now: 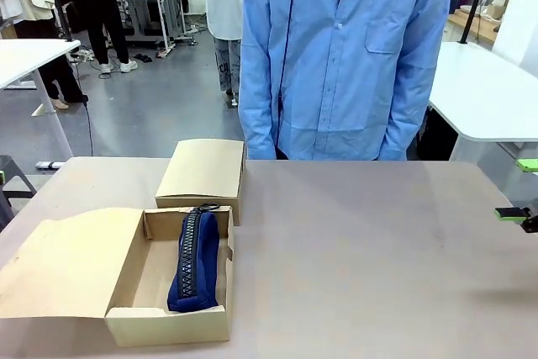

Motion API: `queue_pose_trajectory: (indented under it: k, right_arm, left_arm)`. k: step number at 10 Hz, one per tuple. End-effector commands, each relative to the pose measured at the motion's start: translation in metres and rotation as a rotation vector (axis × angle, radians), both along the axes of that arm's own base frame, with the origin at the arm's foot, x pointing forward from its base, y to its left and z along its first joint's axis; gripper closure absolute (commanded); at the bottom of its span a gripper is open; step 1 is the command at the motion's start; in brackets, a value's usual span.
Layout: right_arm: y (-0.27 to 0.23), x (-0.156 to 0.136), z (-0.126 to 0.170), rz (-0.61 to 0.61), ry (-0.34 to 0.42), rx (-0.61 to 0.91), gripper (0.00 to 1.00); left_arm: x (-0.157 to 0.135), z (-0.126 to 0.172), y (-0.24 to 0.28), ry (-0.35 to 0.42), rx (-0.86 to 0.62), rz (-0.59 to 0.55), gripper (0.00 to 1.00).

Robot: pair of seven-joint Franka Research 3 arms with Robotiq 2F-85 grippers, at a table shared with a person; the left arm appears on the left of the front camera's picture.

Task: Place items inside the box.
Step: Close the lid of the Mailer Box closest to the robot.

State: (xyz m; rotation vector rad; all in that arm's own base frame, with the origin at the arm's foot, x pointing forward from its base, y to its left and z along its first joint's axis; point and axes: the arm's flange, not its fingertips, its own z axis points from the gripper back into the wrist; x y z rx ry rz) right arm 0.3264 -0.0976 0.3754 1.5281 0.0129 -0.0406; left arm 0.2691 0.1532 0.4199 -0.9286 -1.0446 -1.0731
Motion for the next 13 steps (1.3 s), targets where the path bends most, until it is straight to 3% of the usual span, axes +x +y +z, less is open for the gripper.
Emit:
queue_pose_trajectory:
  k: [1,2,3,4,7,10,13]
  right_arm:
    - [-0.002,-0.002,0.004,0.014,0.014,-0.008,0.00]
    - [-0.002,-0.002,0.004,0.014,0.014,-0.008,0.00]
    - [-0.002,-0.002,0.004,0.014,0.014,-0.008,0.00]
    - [-0.002,-0.002,0.004,0.014,0.014,-0.008,0.00]
    - [-0.002,-0.002,0.004,0.014,0.014,-0.008,0.00]
    - [-0.002,-0.002,0.004,0.014,0.014,-0.008,0.00]
    - [-0.002,-0.002,0.004,0.014,0.014,-0.008,0.00]
  left_arm:
    - [-0.001,-0.001,0.003,-0.035,-0.006,0.001,0.00]
    - [0.007,-0.021,0.008,-0.134,0.021,0.014,0.00]
    - [0.019,-0.037,0.020,-0.246,0.111,0.135,0.00]
    - [0.025,-0.053,0.034,-0.254,0.157,0.064,0.00]
    - [0.021,-0.077,0.059,-0.223,0.308,0.076,0.00]
    - [0.035,-0.119,0.068,-0.111,0.456,0.104,0.00]
    - [0.041,-0.139,0.054,-0.034,0.447,0.048,0.00]
